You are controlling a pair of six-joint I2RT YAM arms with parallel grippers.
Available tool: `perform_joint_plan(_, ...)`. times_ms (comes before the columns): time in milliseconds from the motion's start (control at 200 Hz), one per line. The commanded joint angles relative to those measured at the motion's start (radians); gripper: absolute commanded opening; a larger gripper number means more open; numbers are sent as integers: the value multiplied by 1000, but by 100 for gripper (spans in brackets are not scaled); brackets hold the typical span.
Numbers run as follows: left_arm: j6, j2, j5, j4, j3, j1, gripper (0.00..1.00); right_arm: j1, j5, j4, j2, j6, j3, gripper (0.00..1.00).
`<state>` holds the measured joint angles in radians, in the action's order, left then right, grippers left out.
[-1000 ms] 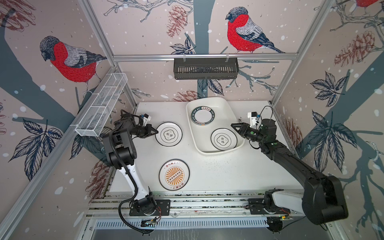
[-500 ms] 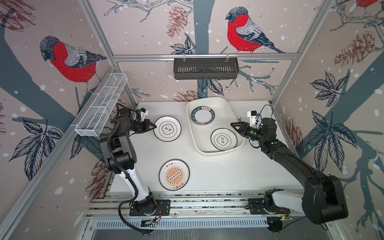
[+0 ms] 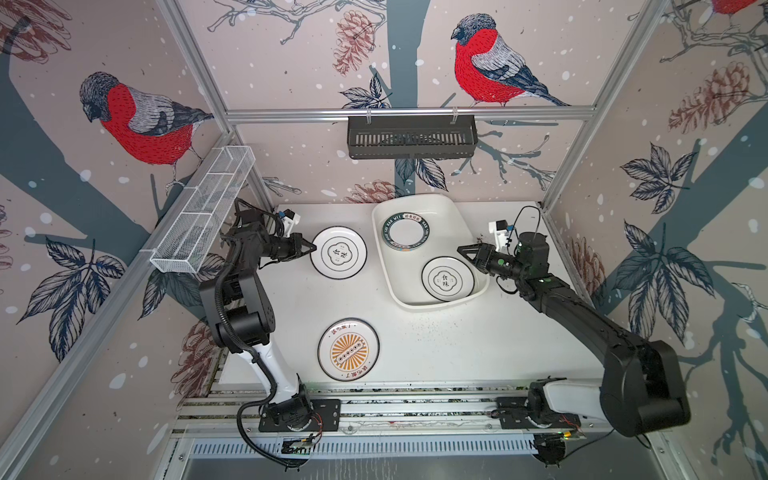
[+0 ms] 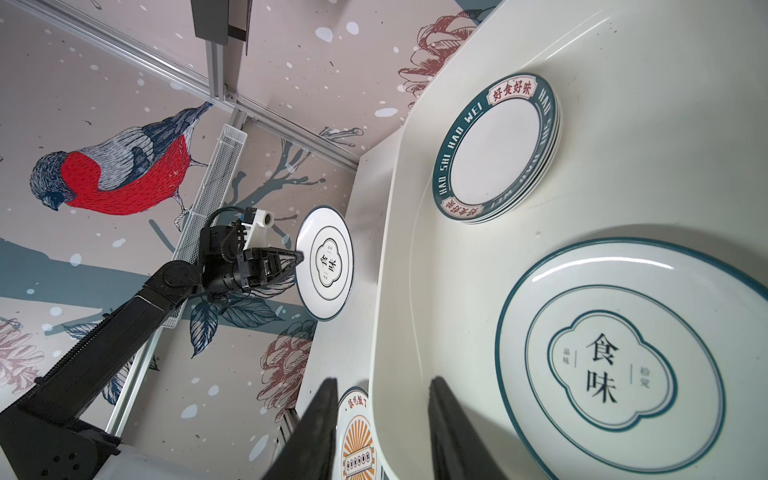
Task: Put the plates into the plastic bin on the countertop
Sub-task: 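Tilt the white plate up on edge against the tray with the left gripper, then lift the upright plate over the tray wall with the left gripper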
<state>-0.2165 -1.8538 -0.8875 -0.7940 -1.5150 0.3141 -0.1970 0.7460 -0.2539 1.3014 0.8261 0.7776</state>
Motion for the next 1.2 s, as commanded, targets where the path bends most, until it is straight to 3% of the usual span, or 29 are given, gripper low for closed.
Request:
perform_joint_plan(0,14,33,-57,9,2,-15,0,0,18,21,-5,-33,7,38)
perform_joint_plan(265,38,95,-49,13,-31,-66,0,6,14,33,-14,-36,11,38)
perform_joint_plan(425,119,141,-59,103,-21,-99,0,22,12,42,-31,-33,15,38)
perform_joint_plan(615,142,131,-32,111,-74,-189,0,43,11,80,-79,-45,20,38)
perform_joint_plan(891,148,38,36,101,-200,-377,0,90,16,141,-164,-54,23,38)
perform_joint_plan(1196,175,-177,94,89,-381,-590,0,147,17,214,-247,-68,28,38)
